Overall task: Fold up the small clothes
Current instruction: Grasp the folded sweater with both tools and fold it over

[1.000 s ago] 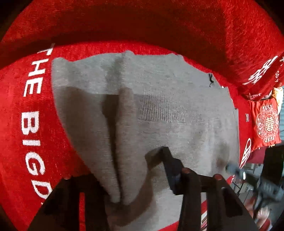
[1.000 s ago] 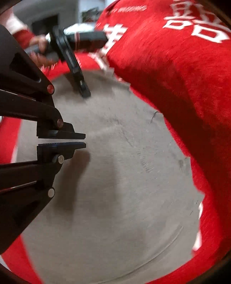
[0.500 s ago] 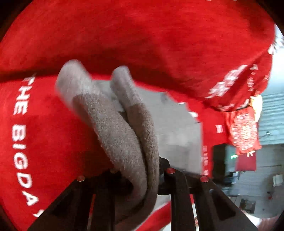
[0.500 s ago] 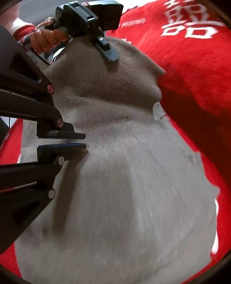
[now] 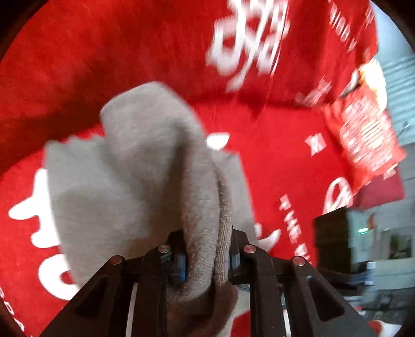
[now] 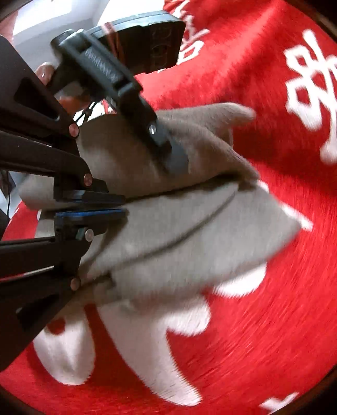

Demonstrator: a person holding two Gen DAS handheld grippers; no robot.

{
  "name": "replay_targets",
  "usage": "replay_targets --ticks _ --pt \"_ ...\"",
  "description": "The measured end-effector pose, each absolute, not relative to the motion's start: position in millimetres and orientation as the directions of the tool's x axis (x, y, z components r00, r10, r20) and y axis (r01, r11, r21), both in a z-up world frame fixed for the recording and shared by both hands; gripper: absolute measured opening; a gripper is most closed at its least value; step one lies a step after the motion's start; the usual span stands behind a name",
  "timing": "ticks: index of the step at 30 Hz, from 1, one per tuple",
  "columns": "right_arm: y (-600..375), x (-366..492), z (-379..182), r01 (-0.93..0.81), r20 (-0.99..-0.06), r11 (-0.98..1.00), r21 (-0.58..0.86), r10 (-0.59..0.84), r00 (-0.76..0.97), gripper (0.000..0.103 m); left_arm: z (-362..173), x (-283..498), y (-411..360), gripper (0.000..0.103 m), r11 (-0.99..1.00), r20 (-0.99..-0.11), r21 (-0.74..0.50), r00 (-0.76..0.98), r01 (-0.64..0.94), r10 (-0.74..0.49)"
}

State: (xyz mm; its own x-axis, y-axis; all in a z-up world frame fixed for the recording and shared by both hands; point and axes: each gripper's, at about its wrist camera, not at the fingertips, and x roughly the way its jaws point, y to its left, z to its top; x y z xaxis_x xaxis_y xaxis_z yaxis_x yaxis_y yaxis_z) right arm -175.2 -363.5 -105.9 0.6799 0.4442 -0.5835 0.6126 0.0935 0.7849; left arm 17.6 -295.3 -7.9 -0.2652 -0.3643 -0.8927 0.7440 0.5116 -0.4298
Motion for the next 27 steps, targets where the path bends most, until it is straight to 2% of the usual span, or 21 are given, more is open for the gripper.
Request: replay_targets --ticks 2,3,4,5,7,10,11,12,13,14,15,18,22,25,26,27 --pt "-366.0 -178.0 -112.5 0.606 -0.569 0.073 0.792 0.449 0.689 0.007 -25.3 3.7 -305.6 0.023 0.511 -0.922 -0.367 -0.232 0.777 -0.309" --pt "-368.2 -182.3 -114.4 0.601 -0.562 0.066 0.796 0.450 0.694 0.007 -26.1 -3.9 -304.4 0.028 0.500 -0.929 -0.344 -0.213 0.795 -0.302" --pt "-369.7 -183.6 -115.3 0.599 -0.559 0.063 0.798 0.449 0.697 0.007 -23.7 -7.4 -306.3 0.039 0.493 -0.932 -0.330 -0.197 0.805 -0.303" --pt "-372.6 -185.5 -115.9 0.600 -0.558 0.060 0.798 0.448 0.698 0.007 -21.1 -10.9 -307.5 0.056 0.485 -0.932 -0.327 -0.191 0.811 -0.309" --pt "-379.8 -189.9 -115.8 0.598 -0.554 0.052 0.800 0.447 0.702 0.008 -10.4 -16.7 -309.5 0.074 0.482 -0.937 -0.287 -0.136 0.828 -0.323" --pt "-387.3 -199.3 -112.9 0.589 -0.542 0.029 0.807 0.432 0.721 0.013 5.9 -21.0 -309.1 0.075 0.464 -0.938 -0.253 -0.097 0.849 -0.333" --pt "-393.1 -202.3 -111.7 0.581 -0.531 0.012 0.814 0.420 0.736 0.022 9.7 -19.1 -305.2 0.075 0.468 -0.935 -0.258 -0.097 0.845 -0.340" --pt "-395.0 -208.2 -113.1 0.569 -0.515 -0.015 0.822 0.406 0.755 0.037 14.4 -12.1 -303.4 0.075 0.478 -0.933 -0.261 -0.093 0.839 -0.347" --pt "-399.2 -214.9 -114.8 0.537 -0.475 -0.071 0.841 0.380 0.794 0.046 21.3 -10.1 -298.6 0.075 0.488 -0.929 -0.266 -0.085 0.831 -0.361" --pt "-400.8 -219.6 -117.1 0.499 -0.430 -0.123 0.858 0.362 0.827 0.062 28.4 -6.2 -291.9 0.075 0.503 -0.924 -0.270 -0.074 0.821 -0.375" --pt "-403.3 -225.5 -117.9 0.464 -0.389 -0.173 0.869 0.341 0.856 0.069 32.6 -2.2 -288.0 0.075 0.516 -0.922 -0.271 -0.065 0.812 -0.382" --pt "-414.0 -223.4 -125.4 0.414 -0.331 -0.243 0.877 0.318 0.888 0.070 43.6 20.5 -257.2 0.075 0.600 -0.920 -0.268 -0.015 0.754 -0.391" --pt "-424.1 -205.5 -120.8 0.411 -0.311 -0.218 0.885 0.380 0.871 0.070 41.5 52.5 -209.2 0.075 0.703 -0.936 -0.211 0.067 0.679 -0.346" --pt "-401.8 -164.8 -107.4 0.500 -0.404 -0.112 0.859 0.453 0.795 0.070 23.2 65.6 -183.8 0.075 0.766 -0.962 -0.142 0.095 0.627 -0.256" --pt "-401.9 -165.0 -102.3 0.531 -0.441 -0.073 0.844 0.467 0.766 0.066 18.9 65.8 -180.0 0.075 0.771 -0.966 -0.129 0.096 0.623 -0.238" --pt "-400.3 -159.7 -98.4 0.571 -0.497 -0.013 0.821 0.476 0.726 0.026 11.9 66.6 -178.6 0.075 0.777 -0.972 -0.108 0.096 0.620 -0.212"
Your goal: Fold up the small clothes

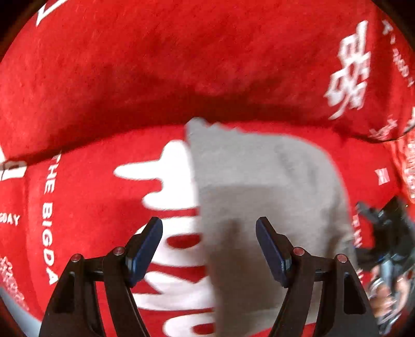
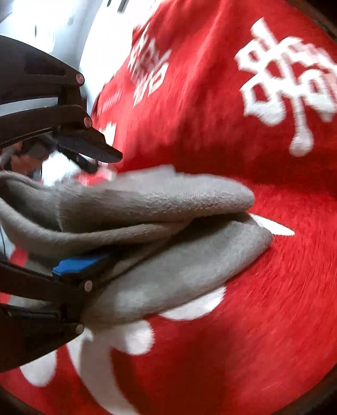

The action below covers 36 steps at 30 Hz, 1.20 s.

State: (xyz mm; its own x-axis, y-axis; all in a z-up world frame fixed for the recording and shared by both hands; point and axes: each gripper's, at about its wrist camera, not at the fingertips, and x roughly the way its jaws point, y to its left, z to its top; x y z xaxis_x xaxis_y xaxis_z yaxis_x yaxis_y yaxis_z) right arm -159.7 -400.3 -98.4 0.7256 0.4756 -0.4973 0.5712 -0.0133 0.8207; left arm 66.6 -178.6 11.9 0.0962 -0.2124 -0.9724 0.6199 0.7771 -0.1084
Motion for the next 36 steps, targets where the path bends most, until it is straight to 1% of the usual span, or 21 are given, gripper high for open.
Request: replay_targets --ticks 1,2,5,7,12,13,14,16,17,18,20,22,23,24,26,27,28,29,30,33,36 --pt "-400.9 -151.3 -92.0 0.614 -0.570 0.075 0.785 0.475 0.670 0.014 4.6 66.8 -174.7 0.075 0.782 -0.978 -0.080 0.104 0.618 -0.182" --pt "-399.5 -149.3 -84.7 0.626 -0.611 0.140 0.767 0.460 0.645 0.014 0.9 66.1 -172.1 0.075 0.784 -0.980 -0.068 0.107 0.617 -0.169" --pt "-396.1 -149.8 -53.7 0.559 -0.623 0.278 0.781 0.407 0.668 0.014 -3.8 59.8 -165.3 0.075 0.787 -0.981 -0.070 0.100 0.612 -0.165" --pt "-395.9 -155.2 -45.3 0.544 -0.626 0.310 0.780 0.381 0.680 0.014 -1.7 54.5 -165.4 0.075 0.779 -0.978 -0.084 0.098 0.621 -0.183" --pt "-400.1 -167.0 -83.2 0.656 -0.700 0.257 0.710 0.362 0.616 0.015 -11.1 43.7 -173.5 0.075 0.751 -0.981 -0.078 0.082 0.656 -0.173" --pt "-399.8 -168.7 -87.2 0.667 -0.705 0.245 0.704 0.359 0.612 0.016 -16.5 41.0 -174.8 0.079 0.741 -0.982 -0.081 0.075 0.667 -0.175" --pt "-399.9 -171.4 -87.3 0.677 -0.709 0.229 0.700 0.346 0.615 0.017 -20.9 38.8 -175.9 0.089 0.734 -0.983 -0.065 0.085 0.676 -0.165" --pt "-401.4 -180.9 -84.1 0.706 -0.746 0.252 0.661 0.314 0.587 0.021 -23.1 38.6 -174.9 0.092 0.733 -0.982 -0.049 0.103 0.678 -0.160" --pt "-400.0 -180.9 -77.2 0.721 -0.773 0.284 0.632 0.297 0.561 0.026 -23.1 39.6 -173.8 0.092 0.735 -0.982 -0.054 0.097 0.676 -0.161" --pt "-397.9 -180.2 -69.0 0.735 -0.801 0.321 0.597 0.279 0.529 0.035 -22.0 40.6 -171.9 0.092 0.737 -0.983 -0.058 0.091 0.673 -0.160" --pt "-391.5 -174.5 -50.6 0.741 -0.840 0.396 0.542 0.251 0.481 0.039 -19.7 41.7 -168.0 0.092 0.737 -0.984 -0.049 0.094 0.674 -0.152" --pt "-388.5 -185.9 -39.3 0.708 -0.822 0.419 0.568 0.265 0.503 0.042 -14.8 41.6 -163.1 0.092 0.735 -0.984 -0.035 0.103 0.677 -0.142" --pt "-384.5 -190.9 -31.7 0.683 -0.803 0.424 0.595 0.281 0.525 0.052 -11.9 40.5 -161.7 0.092 0.734 -0.984 -0.035 0.103 0.678 -0.142" --pt "-378.7 -193.1 -25.7 0.662 -0.791 0.434 0.611 0.297 0.535 0.059 -9.5 40.1 -159.9 0.092 0.733 -0.985 -0.039 0.099 0.679 -0.144" --pt "-364.8 -196.2 -20.9 0.628 -0.783 0.468 0.621 0.344 0.519 0.059 -8.7 36.1 -155.3 0.092 0.729 -0.987 -0.045 0.084 0.683 -0.139" --pt "-358.3 -195.4 -22.5 0.624 -0.788 0.481 0.616 0.363 0.497 0.057 -9.6 33.1 -153.3 0.092 0.727 -0.988 -0.046 0.076 0.685 -0.134" --pt "-351.7 -194.4 -25.6 0.621 -0.795 0.496 0.607 0.382 0.472 0.046 -11.9 31.4 -152.3 0.092 0.727 -0.989 -0.047 0.070 0.685 -0.131" --pt "-344.4 -192.1 -29.2 0.616 -0.805 0.518 0.593 0.394 0.443 0.005 -13.3 28.5 -150.2 0.092 0.728 -0.990 -0.052 0.062 0.684 -0.129" --pt "-339.4 -191.6 -32.0 0.618 -0.823 0.544 0.567 0.390 0.412 0.007 -15.9 25.0 -147.9 0.092 0.731 -0.991 -0.056 0.052 0.680 -0.124" --pt "-338.5 -205.7 -46.4 0.643 -0.875 0.592 0.485 0.333 0.352 0.007 -23.5 17.8 -143.7 0.092 0.738 -0.992 -0.062 0.040 0.671 -0.120" --pt "-341.5 -214.1 -73.9 0.680 -0.878 0.557 0.476 0.349 0.328 0.007 -25.7 11.1 -139.3 0.092 0.740 -0.992 -0.063 0.038 0.669 -0.119"
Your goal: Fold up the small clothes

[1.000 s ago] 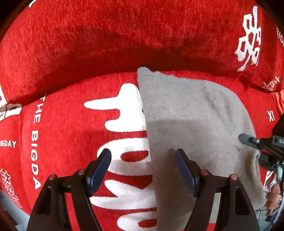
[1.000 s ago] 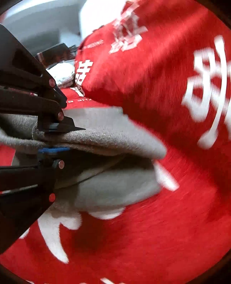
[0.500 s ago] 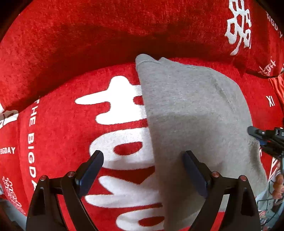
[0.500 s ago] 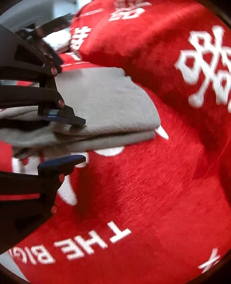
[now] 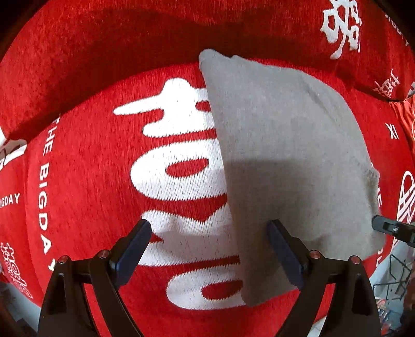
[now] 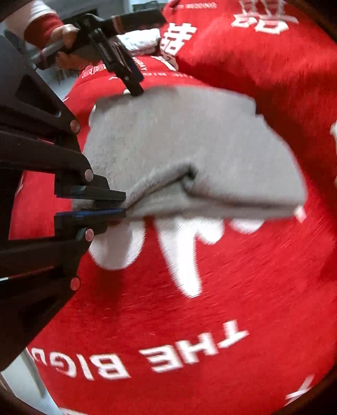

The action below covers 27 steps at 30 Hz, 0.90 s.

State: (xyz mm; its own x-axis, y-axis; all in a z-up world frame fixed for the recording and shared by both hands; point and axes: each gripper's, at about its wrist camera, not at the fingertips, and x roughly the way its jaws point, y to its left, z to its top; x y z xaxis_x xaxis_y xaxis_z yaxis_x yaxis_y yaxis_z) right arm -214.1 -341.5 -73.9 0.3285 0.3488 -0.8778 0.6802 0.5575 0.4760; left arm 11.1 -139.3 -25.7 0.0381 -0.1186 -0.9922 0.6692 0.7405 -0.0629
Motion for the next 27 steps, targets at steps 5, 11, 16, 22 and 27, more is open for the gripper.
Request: replay_targets --ticks 5,11,16,22,27 --pt "-341.5 -219.5 -71.2 0.661 -0.891 0.599 0.453 0.320 0.321 0.008 -44.7 -3.0 -133.8 0.092 0.729 -0.997 -0.049 0.015 0.683 -0.081" --pt "-334.6 -225.5 -62.8 0.701 -0.901 0.567 0.432 0.299 0.313 0.009 -50.9 -9.1 -127.4 0.100 0.730 -0.998 -0.038 0.013 0.682 -0.064" --pt "-328.7 -235.1 -51.6 0.727 -0.918 0.560 0.397 0.263 0.298 0.010 -45.1 -13.8 -120.5 0.100 0.719 -0.997 -0.041 0.016 0.694 -0.073" --pt "-318.1 -240.0 -41.5 0.771 -0.940 0.539 0.340 0.213 0.266 0.009 -41.0 -17.8 -109.5 0.100 0.732 -0.997 -0.060 0.000 0.679 -0.082" --pt "-309.7 -249.1 -25.3 0.796 -0.935 0.491 0.354 0.178 0.306 0.014 -30.2 -22.0 -100.9 0.100 0.729 -0.996 -0.058 0.014 0.682 -0.092"
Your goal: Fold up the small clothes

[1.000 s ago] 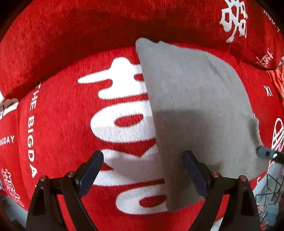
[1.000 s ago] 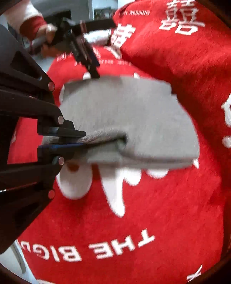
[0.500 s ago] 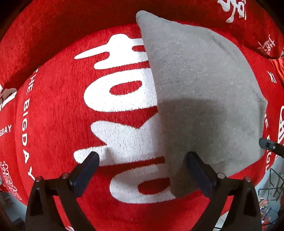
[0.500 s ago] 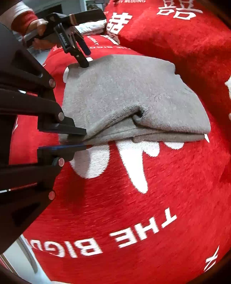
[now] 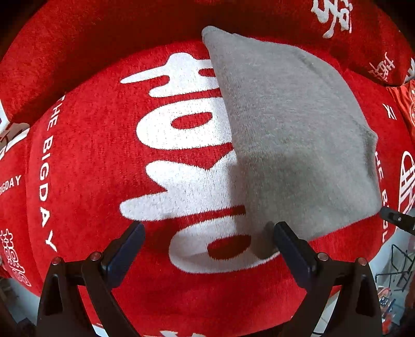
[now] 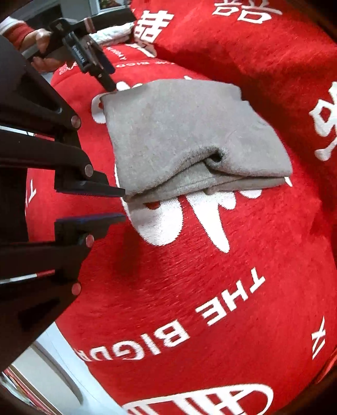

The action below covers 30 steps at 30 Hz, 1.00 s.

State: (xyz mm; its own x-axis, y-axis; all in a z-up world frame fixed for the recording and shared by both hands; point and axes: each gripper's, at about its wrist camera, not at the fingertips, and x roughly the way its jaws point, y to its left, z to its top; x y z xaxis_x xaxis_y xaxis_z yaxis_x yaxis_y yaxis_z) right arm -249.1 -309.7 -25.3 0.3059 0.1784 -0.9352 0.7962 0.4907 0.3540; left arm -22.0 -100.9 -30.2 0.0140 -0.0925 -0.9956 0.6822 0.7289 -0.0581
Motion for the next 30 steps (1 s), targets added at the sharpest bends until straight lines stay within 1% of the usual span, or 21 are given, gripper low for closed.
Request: replay_targets --ticks 8,12,17,25,28,30 --pt "-284.6 -253.7 -8.4 0.791 -0.927 0.486 0.372 0.155 0.341 0.014 -22.1 -31.3 -85.1 0.100 0.725 -0.995 -0.060 0.020 0.686 -0.102" --pt "-270.4 -251.4 -10.2 0.790 -0.921 0.476 0.387 0.159 0.355 0.018 -13.4 -25.4 -81.3 0.100 0.717 -0.993 -0.062 0.026 0.694 -0.111" --pt "-258.6 -246.9 -14.1 0.785 -0.917 0.476 0.397 0.178 0.356 0.018 -5.8 -38.6 -70.4 0.100 0.715 -0.992 -0.068 0.029 0.696 -0.123" --pt "-270.3 -233.3 -20.7 0.766 -0.907 0.484 0.422 0.211 0.365 0.019 -20.2 -32.6 -59.5 0.100 0.737 -0.997 -0.057 0.006 0.673 -0.083" --pt "-284.5 -223.7 -20.7 0.754 -0.903 0.497 0.429 0.224 0.366 0.026 -18.1 -27.1 -66.6 0.100 0.744 -0.997 -0.041 0.017 0.666 -0.070" --pt "-297.1 -217.4 -18.3 0.746 -0.902 0.508 0.430 0.223 0.368 0.036 -14.3 -21.8 -72.8 0.100 0.758 -0.997 -0.037 0.027 0.651 -0.072"
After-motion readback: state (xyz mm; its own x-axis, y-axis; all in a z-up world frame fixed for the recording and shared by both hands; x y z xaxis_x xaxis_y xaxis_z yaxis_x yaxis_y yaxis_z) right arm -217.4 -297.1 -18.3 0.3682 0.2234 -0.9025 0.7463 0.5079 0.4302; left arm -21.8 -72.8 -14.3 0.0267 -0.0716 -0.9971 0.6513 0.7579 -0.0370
